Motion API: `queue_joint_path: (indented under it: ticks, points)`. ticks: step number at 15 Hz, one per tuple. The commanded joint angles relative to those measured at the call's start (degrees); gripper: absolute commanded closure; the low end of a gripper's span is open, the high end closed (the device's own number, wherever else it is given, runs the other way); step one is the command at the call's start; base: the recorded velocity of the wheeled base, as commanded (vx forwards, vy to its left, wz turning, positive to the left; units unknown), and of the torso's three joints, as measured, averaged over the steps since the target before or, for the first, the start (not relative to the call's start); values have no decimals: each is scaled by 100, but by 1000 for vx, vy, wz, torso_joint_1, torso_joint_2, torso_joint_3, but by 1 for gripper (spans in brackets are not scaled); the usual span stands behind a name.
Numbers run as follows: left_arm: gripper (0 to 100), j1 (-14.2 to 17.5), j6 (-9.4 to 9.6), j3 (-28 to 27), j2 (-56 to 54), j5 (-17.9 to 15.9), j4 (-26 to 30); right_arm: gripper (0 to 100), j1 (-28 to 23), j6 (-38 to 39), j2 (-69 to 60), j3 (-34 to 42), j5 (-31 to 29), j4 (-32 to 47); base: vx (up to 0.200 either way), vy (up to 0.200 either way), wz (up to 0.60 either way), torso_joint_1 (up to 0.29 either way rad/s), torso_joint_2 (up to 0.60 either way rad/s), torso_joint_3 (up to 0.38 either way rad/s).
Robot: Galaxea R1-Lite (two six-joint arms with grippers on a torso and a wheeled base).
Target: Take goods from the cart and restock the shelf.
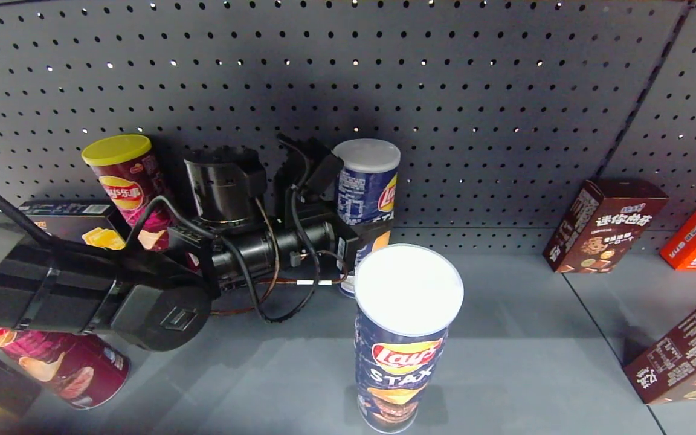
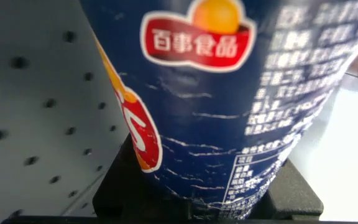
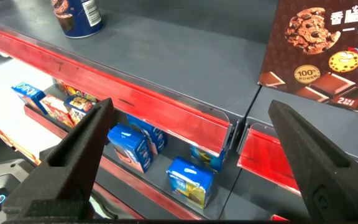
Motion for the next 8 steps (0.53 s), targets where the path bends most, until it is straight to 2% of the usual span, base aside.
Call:
queue_joint_path:
  ticks: [1,5,8]
  points:
    - [100,-55,-19,-12,43,-3,-16,0,4,-1,0,0,-2,-1,0,0,0,0,0,0]
    - [100,-99,-159,59,114,41,-262,0,4,-1,0,0,-2,-1,0,0,0,0,0,0]
    - [100,-117,-177,296,79,50,-280,0,4,-1,0,0,-2,-1,0,0,0,0,0,0]
